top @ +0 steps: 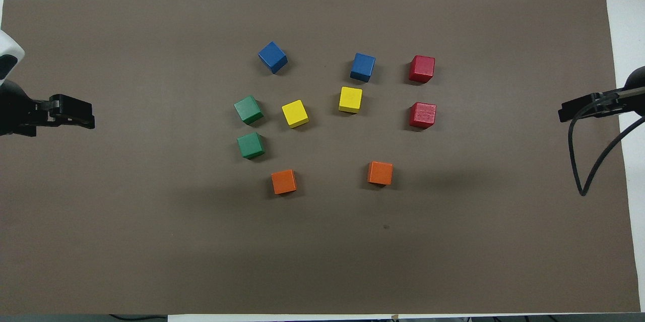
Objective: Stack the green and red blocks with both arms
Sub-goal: 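Reach the left gripper toward the green block nearer the robot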
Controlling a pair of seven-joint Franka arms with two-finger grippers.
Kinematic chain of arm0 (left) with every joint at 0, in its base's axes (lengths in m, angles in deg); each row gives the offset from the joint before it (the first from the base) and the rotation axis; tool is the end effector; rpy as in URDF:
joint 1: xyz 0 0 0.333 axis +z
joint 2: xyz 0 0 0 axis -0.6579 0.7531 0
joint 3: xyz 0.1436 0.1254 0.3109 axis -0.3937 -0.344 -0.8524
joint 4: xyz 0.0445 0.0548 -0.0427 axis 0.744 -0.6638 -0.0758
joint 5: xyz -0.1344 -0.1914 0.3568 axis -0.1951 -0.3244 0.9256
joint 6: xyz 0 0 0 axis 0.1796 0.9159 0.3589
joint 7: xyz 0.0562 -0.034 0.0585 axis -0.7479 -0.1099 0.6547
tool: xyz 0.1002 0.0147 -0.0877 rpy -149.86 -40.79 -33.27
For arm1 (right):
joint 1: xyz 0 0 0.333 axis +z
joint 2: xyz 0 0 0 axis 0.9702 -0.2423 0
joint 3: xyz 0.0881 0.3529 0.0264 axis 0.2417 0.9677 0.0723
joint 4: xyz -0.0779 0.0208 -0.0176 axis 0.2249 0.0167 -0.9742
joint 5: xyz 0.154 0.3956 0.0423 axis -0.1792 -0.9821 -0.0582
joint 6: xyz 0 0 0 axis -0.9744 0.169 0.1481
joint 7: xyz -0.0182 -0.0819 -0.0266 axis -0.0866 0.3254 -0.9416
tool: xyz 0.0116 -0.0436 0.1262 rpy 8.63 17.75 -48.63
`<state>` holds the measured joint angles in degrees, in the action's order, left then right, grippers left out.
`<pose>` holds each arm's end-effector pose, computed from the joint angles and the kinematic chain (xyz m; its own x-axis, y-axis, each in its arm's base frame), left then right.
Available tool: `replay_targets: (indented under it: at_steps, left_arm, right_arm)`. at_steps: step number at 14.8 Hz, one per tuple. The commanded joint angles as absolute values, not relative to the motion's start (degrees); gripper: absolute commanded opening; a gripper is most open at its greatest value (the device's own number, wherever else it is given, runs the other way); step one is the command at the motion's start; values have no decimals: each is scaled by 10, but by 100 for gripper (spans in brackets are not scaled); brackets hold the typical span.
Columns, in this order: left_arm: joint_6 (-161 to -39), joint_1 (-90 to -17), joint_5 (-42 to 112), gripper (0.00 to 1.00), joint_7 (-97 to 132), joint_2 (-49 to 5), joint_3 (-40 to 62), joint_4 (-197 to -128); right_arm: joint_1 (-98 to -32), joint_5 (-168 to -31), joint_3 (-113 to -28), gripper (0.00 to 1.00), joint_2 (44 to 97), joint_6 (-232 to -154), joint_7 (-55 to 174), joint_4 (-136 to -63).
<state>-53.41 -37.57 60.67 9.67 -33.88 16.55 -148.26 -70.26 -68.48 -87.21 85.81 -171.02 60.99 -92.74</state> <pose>0.5725 -0.0465 0.6264 0.9982 0.0553 -0.0213 0.0548 -0.9982 -0.0224 0.5920 -0.0408 0.5962 0.9944 0.1040 -0.0200 0.1041 -0.9946 0.0034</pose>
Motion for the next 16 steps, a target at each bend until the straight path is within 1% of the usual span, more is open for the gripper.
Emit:
replay_targets:
  at_steps: [1,4,6,7,9,11,13,14,16]
  left_arm:
    - [-531,-369,597,100,89,-342,171,-1478]
    - [-533,-369,596,100,94,-345,168,-1486]
    - [-542,-370,596,100,128,-354,167,-1506]
    - [-566,-372,595,100,168,-356,170,-1517]
    - [-637,-398,588,100,223,-353,171,-1553]
    - [-685,-412,580,100,227,-338,172,-1592]
    - [-744,-456,580,100,260,-325,171,-1641]
    - [-788,-481,580,100,317,-310,171,-1659]
    - [-855,-531,580,100,372,-261,170,-1664]
  right_arm:
    - [-712,-677,-864,100,868,-1721,618,-940]
    - [-707,-678,-864,100,869,-1719,618,-940]
    - [-708,-678,-864,100,869,-1720,618,-940]
    - [-708,-678,-864,100,868,-1720,618,-940]
    - [-708,-678,-864,100,869,-1716,619,-940]
    - [-708,-678,-864,100,869,-1712,619,-940]
    - [-709,-678,-864,100,869,-1711,619,-940]
    - [-711,-678,-864,100,869,-1711,620,-940]
    - [-713,-678,-864,100,869,-1710,620,-940]
